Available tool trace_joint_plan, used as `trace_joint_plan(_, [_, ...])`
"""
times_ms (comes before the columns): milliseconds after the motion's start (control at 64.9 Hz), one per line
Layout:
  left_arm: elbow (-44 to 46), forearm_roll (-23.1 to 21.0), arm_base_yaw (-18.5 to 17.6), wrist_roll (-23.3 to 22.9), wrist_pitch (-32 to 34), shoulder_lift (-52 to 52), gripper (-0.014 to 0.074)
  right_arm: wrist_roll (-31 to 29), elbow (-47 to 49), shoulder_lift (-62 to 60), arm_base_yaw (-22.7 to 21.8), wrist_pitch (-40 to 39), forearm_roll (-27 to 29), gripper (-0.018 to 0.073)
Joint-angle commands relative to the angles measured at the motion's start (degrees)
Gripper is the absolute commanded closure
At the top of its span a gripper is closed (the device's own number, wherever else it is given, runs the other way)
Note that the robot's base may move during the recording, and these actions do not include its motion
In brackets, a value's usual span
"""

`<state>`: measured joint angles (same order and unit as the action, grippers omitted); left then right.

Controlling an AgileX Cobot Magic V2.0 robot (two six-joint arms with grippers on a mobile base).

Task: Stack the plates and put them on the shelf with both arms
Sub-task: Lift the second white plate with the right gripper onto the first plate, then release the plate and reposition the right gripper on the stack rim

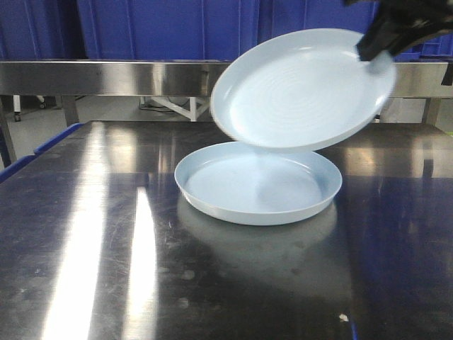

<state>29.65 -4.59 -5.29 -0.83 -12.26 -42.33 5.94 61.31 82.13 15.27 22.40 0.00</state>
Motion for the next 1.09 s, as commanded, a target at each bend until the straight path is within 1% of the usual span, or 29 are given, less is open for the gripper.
trace_joint_plan(0, [1.68, -0.04, 0.17, -0.51, 4.77, 0.26, 0.0498, -0.31, 4.30, 0.92, 1.52, -3.21, 0.00, 0.0503])
trace_joint_plan(247, [1.68, -0.04, 0.17, -0.51, 4.77, 0.26, 0.0498, -0.31, 9.14, 6.97, 4.06, -0.17, 0.00, 0.0503])
trace_joint_plan(756, [1.68, -0.04, 0.17, -0.51, 4.77, 0.26, 0.0498, -0.31, 9.16, 9.75, 4.27, 1.74, 0.00, 0.0491])
trace_joint_plan(817, [1.68, -0.04, 0.17, -0.51, 4.77, 0.26, 0.0498, -0.31, 9.16, 10.01, 4.27, 2.27, 0.00, 0.0449])
trace_joint_plan(879, [1.68, -0.04, 0.17, -0.51, 4.77, 0.26, 0.0498, -0.31, 9.16, 10.38, 4.27, 2.83, 0.00, 0.0372])
trace_joint_plan(941, [1.68, -0.04, 0.17, -0.51, 4.77, 0.26, 0.0498, -0.31, 9.16, 10.82, 4.27, 3.48, 0.00, 0.0266])
trace_joint_plan(1018, [1.68, -0.04, 0.17, -0.51, 4.77, 0.26, 0.0498, -0.31, 9.16, 11.40, 4.27, 4.13, 0.00, 0.0162])
trace_joint_plan(1079, [1.68, -0.04, 0.17, -0.51, 4.77, 0.26, 0.0498, -0.31, 9.16, 11.63, 4.27, 4.62, 0.00, 0.0133])
